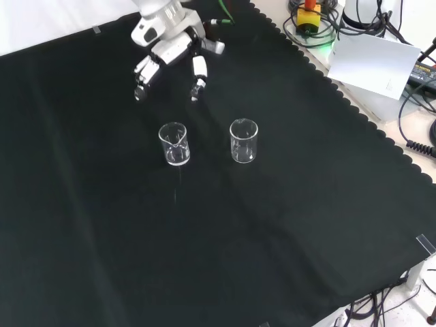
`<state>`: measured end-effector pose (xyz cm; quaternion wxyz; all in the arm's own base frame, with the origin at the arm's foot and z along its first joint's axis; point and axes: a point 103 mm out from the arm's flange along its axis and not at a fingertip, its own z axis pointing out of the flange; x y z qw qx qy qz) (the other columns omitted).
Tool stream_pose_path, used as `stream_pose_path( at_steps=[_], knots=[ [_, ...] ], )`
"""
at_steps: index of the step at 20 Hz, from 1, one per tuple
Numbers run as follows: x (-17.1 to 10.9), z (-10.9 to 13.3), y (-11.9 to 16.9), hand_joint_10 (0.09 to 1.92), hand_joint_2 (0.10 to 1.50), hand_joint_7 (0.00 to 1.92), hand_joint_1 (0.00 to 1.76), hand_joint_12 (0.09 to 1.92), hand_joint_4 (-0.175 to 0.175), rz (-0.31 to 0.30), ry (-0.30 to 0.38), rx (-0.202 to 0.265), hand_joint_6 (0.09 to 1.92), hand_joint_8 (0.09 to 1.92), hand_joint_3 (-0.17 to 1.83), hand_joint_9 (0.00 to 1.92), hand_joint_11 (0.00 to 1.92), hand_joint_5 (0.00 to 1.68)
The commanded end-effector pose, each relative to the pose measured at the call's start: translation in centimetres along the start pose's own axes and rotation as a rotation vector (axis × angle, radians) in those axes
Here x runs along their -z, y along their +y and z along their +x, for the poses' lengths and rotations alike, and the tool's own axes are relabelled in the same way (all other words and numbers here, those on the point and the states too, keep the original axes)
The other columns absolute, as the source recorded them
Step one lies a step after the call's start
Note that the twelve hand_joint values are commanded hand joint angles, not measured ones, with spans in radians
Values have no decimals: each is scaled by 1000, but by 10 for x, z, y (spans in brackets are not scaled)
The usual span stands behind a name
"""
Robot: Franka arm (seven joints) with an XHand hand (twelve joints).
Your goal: Pick up the beaker on the right.
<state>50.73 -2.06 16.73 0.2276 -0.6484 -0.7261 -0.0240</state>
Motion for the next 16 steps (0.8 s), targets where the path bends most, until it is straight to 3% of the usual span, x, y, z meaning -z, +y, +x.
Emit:
stream_pose_path(
  at_steps=[1, 6, 11, 13, 16],
  knots=[
    [-20, -4, 19, 632, 588, 224, 775, 1403, 4, -45, 105, 71, 87, 575, 602, 337, 49, 353],
    [-34, -7, 27, 614, 578, 203, 791, 1394, 3, -50, 181, 102, 87, 567, 611, 321, 39, 365],
    [-43, -9, 36, 609, 567, 198, 811, 1393, 3, -41, 193, 127, 87, 565, 618, 323, 27, 371],
    [-47, -11, 41, 599, 562, 181, 816, 1385, 4, 1, 222, 135, 87, 560, 625, 307, 13, 363],
    [-53, -13, 47, 582, 553, 130, 819, 1342, 5, -11, 230, 151, 87, 541, 640, 264, 1, 332]
  ],
)
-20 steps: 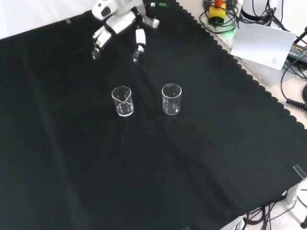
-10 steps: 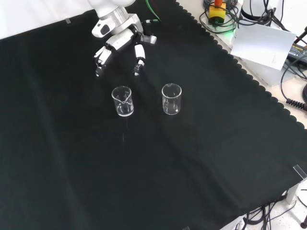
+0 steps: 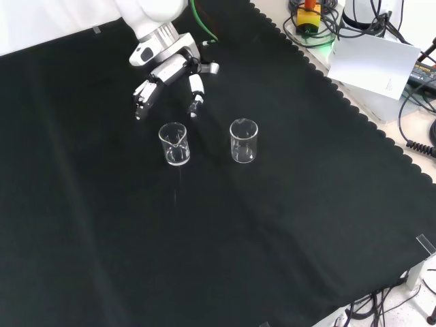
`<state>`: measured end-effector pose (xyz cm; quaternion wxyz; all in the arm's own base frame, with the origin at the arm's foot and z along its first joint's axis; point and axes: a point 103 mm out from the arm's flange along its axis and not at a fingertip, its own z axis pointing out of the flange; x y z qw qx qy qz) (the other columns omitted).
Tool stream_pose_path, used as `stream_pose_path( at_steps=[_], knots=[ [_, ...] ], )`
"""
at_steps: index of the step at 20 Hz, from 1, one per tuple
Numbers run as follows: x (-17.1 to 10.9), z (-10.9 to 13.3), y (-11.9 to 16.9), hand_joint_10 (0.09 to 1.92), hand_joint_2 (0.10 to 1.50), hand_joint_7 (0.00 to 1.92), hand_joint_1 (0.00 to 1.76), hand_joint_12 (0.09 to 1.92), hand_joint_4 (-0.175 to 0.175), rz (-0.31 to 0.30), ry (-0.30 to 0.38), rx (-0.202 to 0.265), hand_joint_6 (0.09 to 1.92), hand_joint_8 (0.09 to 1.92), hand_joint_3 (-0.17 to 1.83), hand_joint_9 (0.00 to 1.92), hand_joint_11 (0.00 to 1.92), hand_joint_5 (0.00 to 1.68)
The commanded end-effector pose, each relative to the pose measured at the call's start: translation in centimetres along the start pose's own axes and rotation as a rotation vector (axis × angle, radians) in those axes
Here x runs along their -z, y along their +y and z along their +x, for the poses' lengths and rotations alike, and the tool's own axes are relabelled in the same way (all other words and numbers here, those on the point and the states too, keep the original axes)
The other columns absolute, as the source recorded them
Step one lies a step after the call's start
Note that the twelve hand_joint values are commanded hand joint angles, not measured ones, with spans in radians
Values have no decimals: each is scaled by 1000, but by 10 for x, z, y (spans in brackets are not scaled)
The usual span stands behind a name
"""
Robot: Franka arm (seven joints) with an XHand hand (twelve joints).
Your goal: Pick up the beaker on the right.
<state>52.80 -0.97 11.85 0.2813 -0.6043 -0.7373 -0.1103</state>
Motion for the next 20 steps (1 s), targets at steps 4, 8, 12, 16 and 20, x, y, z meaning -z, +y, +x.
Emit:
stream_pose_path(
  at_steps=[4, 8, 12, 16, 20],
  knots=[
    [-18, -14, 17, 587, 545, 126, 835, 1335, 5, 39, 65, 56, 87, 541, 645, 273, 0, 325],
    [-24, -18, 20, 589, 541, 134, 851, 1343, 8, 43, 87, 74, 87, 545, 649, 281, 0, 319],
    [-31, -19, 22, 580, 538, 121, 856, 1343, 9, 49, 90, 88, 87, 540, 653, 260, 0, 306],
    [-40, -20, 22, 577, 537, 112, 856, 1339, 8, 42, 128, 124, 87, 537, 657, 252, 0, 298],
    [-47, -17, 23, 579, 534, 125, 857, 1333, 8, 26, 157, 156, 87, 543, 662, 256, 0, 298]
  ],
)
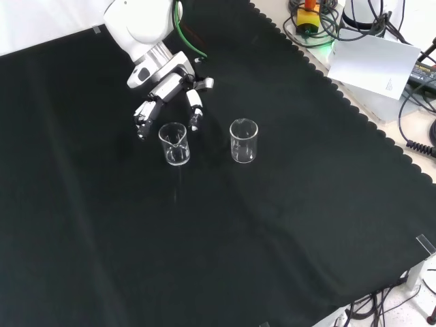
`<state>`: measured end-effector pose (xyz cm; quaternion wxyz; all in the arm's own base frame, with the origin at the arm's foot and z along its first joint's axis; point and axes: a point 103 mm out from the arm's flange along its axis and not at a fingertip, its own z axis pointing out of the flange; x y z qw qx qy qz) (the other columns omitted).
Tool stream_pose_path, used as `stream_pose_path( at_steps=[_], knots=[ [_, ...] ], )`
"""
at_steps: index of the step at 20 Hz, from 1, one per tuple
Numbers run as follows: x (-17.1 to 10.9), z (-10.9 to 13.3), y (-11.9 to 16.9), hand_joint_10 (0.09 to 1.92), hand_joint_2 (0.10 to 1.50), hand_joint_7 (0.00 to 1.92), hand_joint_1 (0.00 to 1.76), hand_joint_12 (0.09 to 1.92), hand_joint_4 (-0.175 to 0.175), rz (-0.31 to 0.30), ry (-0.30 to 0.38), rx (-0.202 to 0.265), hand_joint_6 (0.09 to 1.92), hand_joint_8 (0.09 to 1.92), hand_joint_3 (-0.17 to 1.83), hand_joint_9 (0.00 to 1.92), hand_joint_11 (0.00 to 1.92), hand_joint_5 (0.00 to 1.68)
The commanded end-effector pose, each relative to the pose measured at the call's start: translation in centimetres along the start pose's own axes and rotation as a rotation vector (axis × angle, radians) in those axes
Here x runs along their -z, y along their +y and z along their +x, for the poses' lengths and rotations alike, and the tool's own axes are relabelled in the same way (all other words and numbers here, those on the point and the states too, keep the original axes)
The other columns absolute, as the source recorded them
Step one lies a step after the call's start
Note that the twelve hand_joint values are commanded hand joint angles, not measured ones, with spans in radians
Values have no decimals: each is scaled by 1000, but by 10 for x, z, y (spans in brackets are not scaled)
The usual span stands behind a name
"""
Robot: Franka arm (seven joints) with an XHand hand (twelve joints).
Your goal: Pick up the beaker on the right.
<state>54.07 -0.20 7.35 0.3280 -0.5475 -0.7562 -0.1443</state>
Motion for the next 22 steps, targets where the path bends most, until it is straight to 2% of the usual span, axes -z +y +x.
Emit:
stream_pose_path(
  at_steps=[1, 8, 17, 22],
  knots=[
    [-11, 2, 2, 580, 533, 129, 857, 1332, 9, -19, 53, 48, 87, 545, 662, 259, 0, 302],
    [-21, 2, 7, 583, 528, 146, 862, 1326, 13, -34, 78, 62, 87, 553, 669, 272, 0, 330],
    [-28, 0, 13, 582, 520, 210, 936, 1344, 11, -57, 118, 66, 87, 574, 686, 334, 0, 455],
    [-30, 2, 16, 585, 516, 263, 954, 1359, 10, -65, 119, 81, 88, 593, 698, 391, 7, 506]
  ],
)
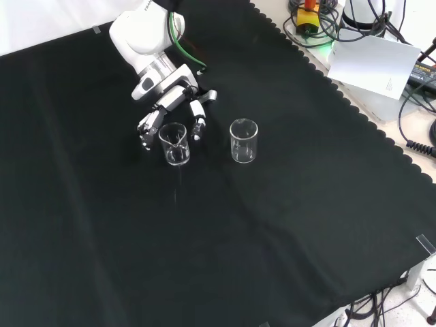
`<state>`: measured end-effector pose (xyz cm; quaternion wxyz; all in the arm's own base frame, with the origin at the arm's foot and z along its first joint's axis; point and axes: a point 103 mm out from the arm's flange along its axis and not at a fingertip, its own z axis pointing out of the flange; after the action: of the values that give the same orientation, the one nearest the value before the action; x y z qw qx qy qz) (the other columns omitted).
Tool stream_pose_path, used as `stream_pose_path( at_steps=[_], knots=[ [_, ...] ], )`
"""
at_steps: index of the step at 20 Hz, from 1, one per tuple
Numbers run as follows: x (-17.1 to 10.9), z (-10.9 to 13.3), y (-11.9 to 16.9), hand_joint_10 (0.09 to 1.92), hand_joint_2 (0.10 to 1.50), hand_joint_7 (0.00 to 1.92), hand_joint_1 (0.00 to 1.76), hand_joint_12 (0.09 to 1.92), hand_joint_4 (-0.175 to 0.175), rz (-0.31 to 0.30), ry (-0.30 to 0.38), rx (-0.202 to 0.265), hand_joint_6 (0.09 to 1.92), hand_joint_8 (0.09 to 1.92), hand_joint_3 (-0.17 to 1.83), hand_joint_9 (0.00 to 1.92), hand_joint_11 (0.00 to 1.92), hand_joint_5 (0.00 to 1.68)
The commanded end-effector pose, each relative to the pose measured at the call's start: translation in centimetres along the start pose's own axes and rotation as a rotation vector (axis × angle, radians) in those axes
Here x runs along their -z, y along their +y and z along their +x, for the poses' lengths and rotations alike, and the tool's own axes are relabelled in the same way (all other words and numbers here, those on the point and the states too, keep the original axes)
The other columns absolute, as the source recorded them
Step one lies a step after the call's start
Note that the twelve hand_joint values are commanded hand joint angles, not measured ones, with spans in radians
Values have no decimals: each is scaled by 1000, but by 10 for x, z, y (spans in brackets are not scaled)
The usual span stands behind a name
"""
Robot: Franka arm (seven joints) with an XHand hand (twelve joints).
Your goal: Pick up the beaker on the right.
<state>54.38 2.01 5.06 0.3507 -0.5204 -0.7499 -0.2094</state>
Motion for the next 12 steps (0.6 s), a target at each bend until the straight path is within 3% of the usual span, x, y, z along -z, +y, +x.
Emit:
stream_pose_path(
  at_steps=[1, 6, 10, 12],
  knots=[
    [-2, 1, 2, 587, 515, 276, 956, 1361, 10, -7, 5, 13, 93, 598, 700, 407, 12, 512],
    [-8, 0, 5, 570, 508, 368, 966, 1352, 6, -8, 17, 12, 171, 649, 720, 520, 72, 537],
    [-10, -1, 6, 549, 505, 399, 977, 1344, 5, -21, 50, 9, 546, 692, 729, 578, 108, 424],
    [-10, 0, 8, 550, 505, 396, 979, 1343, 5, -20, 53, 12, 624, 698, 733, 579, 114, 394]
  ],
)
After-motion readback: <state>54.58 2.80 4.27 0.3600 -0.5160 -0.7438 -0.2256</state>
